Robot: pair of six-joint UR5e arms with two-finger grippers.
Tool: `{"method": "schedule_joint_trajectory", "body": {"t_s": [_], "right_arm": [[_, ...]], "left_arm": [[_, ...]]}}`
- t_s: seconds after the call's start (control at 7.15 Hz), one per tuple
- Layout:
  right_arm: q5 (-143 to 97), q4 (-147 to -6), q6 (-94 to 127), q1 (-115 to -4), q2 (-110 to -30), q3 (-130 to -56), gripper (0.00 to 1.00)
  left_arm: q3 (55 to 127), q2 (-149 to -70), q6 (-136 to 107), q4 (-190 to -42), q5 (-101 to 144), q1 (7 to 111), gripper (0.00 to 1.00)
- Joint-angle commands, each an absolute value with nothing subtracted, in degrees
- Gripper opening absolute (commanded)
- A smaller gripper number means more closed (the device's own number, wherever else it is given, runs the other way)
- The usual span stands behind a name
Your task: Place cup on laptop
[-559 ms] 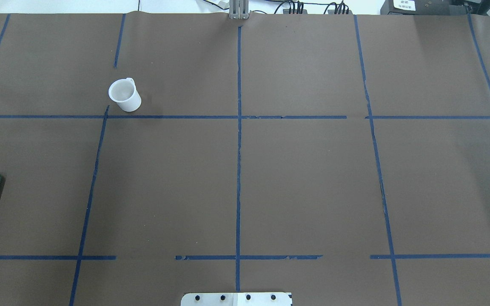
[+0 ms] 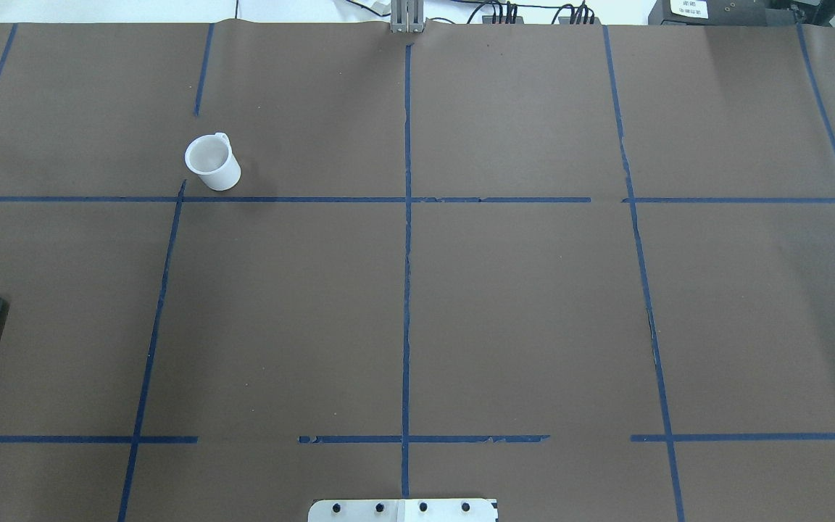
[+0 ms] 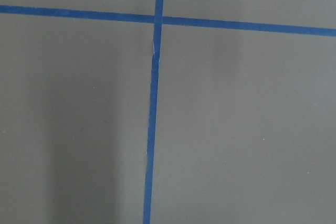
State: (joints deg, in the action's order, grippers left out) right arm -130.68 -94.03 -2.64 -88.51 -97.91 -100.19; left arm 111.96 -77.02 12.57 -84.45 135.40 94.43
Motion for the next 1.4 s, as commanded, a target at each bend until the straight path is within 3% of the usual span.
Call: {"method": "schedule_joint_trajectory", "body": {"t_s": [0.0, 0.28, 0.7, 1.26], "right_arm": [[-130.69, -93.96, -2.64, -88.51, -97.91, -100.2, 1.0], [-130.69, -94.04, -2.64, -88.51, -97.91, -100.2, 1.0], [-130.69, -94.04, -2.64, -88.51, -97.91, -100.2, 1.0], [-130.61, -93.96, -2.64, -88.51, -97.91, -100.2, 1.0]], "left_arm": [[112.41, -76.9, 11.0, -90.83, 137.36, 94.05, 1.0], [111.8, -80.57, -2.31, -99.01, 143.35, 85.66, 1.0], [107.42, -97.24, -22.61, -98.7, 143.09, 72.47, 1.0], [80.33, -125.01, -36.9, -99.31, 133.43, 62.67, 1.0]]}}
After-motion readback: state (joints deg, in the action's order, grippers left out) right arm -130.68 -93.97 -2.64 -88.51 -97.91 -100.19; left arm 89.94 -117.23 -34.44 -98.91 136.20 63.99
